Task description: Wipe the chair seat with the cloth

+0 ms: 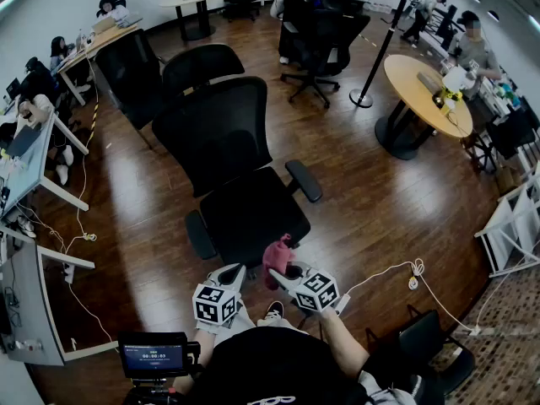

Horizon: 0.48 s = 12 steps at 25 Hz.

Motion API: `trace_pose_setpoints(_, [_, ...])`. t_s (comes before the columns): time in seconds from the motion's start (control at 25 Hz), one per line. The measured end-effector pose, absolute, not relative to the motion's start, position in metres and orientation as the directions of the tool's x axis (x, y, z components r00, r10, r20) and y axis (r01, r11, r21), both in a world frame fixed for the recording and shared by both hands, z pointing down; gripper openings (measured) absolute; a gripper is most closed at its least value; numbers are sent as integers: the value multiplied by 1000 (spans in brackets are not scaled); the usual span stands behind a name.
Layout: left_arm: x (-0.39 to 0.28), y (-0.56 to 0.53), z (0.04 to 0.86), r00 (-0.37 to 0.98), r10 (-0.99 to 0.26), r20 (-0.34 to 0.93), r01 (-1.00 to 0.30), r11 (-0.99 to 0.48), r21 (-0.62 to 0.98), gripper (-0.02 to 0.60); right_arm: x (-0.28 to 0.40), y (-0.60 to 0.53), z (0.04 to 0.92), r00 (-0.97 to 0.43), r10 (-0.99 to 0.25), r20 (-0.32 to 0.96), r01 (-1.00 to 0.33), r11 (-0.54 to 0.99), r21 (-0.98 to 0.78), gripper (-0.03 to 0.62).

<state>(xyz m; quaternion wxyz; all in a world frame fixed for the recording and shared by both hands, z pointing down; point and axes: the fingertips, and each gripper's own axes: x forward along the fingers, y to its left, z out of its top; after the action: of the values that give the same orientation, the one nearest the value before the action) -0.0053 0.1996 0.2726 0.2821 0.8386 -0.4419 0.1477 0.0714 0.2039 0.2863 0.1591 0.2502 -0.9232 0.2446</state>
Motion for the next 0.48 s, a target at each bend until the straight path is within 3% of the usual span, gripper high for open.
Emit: trace_pose_setpoints(0.48, [-102, 126, 285, 590, -615, 522, -807, -467, 362, -6, -30, 136, 284, -805, -393, 445, -567, 730, -380, 75])
